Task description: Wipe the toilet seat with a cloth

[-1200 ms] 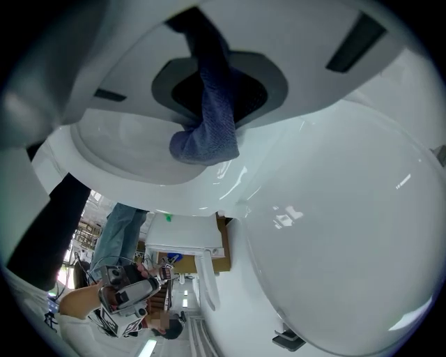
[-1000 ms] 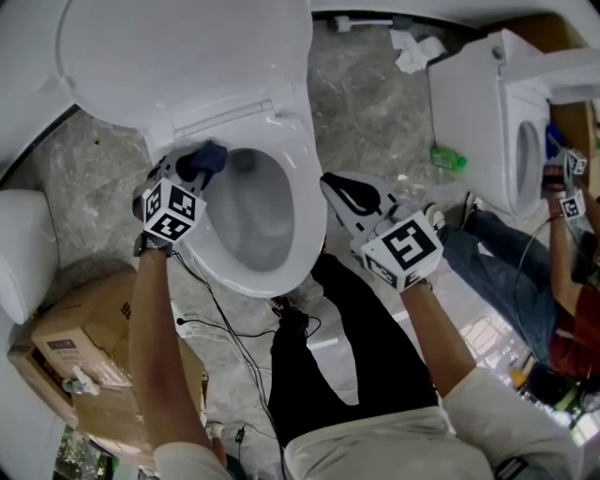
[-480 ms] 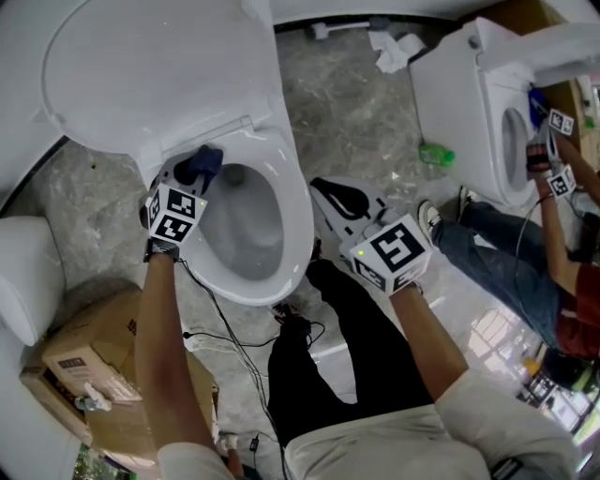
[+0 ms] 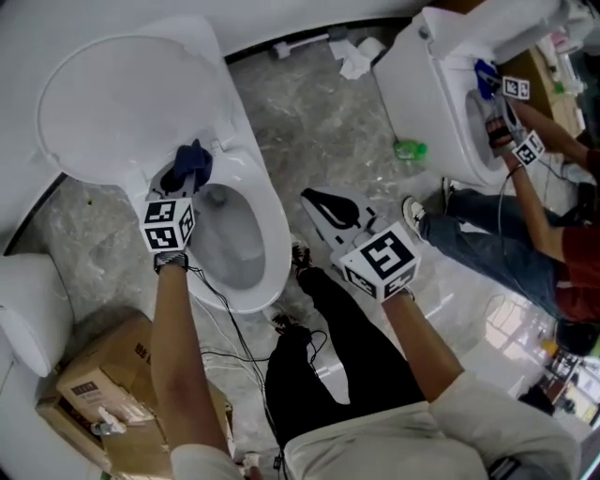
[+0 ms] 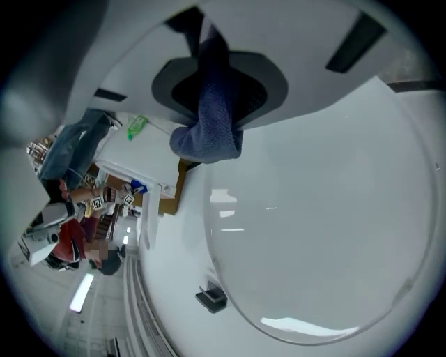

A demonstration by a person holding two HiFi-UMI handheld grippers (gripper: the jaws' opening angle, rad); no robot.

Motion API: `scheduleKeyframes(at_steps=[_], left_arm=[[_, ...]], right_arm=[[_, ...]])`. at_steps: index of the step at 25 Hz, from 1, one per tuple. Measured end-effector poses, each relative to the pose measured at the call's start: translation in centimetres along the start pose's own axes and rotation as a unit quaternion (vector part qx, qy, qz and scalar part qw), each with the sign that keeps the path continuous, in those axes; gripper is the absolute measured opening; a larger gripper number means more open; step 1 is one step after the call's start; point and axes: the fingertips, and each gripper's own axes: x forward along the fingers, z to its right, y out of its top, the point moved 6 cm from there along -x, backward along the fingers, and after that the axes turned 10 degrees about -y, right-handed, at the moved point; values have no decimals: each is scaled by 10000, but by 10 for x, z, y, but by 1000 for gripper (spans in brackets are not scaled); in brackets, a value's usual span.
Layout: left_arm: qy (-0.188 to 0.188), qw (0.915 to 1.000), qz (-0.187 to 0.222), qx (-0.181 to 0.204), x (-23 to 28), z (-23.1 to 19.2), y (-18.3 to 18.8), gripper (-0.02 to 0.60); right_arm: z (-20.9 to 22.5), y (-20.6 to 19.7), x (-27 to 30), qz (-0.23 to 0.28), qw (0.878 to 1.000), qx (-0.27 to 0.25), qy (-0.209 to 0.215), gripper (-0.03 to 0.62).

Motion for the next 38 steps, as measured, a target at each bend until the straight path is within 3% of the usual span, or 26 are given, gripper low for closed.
scheduleKeyframes(at_steps=[4,14,21,27,34,38], left_arm=[[-29,9982,481,-371,-26,25,19,40],[39,9882,1444,-500,-116,111,92,40],[-84,9861,1661,-38,-196,169,142,40],[-2,9786,2058,-13,-265,201,185,40],[183,9705,2300,707,-330,238,238,40],[119,9632,2532,892,-369,267,259,40]], right_arm=[[2,14,-31,140,9997,93,-195,38],[1,81,-105,598,9969,-231,-457,38],[-20,131,-152,950,9926,-568,-502,38],[-51,176,-199,1254,9880,-775,-472,38],[-79,222,-248,1698,9799,-892,-556,38],[-95,239,-281,1929,9750,-937,-581,37]])
